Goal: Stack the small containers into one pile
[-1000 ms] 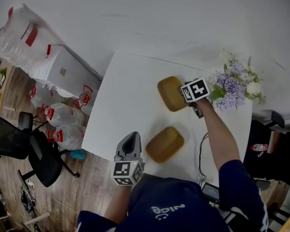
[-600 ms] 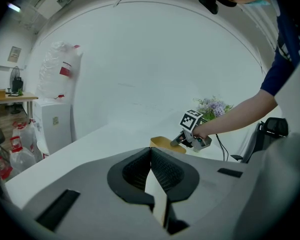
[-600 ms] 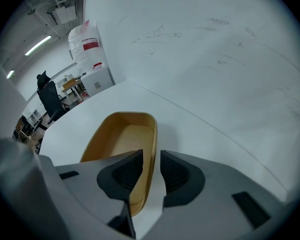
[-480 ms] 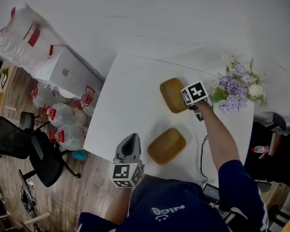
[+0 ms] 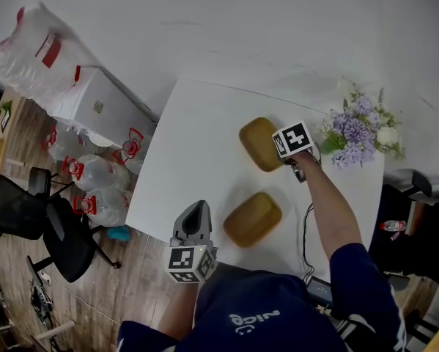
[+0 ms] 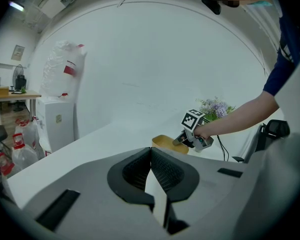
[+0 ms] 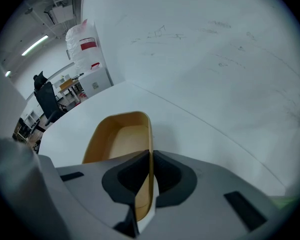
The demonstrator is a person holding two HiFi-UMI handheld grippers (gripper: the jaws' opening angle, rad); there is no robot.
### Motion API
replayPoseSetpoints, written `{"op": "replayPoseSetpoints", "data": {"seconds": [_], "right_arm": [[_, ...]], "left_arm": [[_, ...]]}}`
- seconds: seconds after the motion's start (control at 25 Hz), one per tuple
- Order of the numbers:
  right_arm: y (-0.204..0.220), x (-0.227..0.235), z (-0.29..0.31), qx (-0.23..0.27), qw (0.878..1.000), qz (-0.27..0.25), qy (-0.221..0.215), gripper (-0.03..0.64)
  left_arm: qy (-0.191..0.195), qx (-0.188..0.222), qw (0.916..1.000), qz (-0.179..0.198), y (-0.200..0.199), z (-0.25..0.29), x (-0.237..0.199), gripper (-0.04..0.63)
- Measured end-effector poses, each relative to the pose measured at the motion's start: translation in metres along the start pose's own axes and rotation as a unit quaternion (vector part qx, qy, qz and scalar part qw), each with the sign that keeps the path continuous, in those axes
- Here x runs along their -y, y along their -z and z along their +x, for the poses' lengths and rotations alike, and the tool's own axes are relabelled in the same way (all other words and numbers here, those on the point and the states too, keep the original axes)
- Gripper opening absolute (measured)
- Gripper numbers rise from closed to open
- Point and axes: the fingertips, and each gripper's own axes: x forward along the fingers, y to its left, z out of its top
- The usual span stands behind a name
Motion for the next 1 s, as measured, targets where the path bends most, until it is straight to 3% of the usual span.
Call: {"op": "replayPoseSetpoints", "data": {"seconds": [0.56,1.0], "right_arm": [[-0.024,-0.003,-0.035,0.06,0.998,-0.011,0.027,0.055],[-0.041,-0.036,-0.081,0.126,0.992,-0.014,0.003,0.055]], "left_arm": [[0.007,0.001,1.0,-0.003,0.007,-0.009,0.004,0.018],[0.012,0.011,0.9999,-0.003,0.01,-0.031,0.012,0.018]]}}
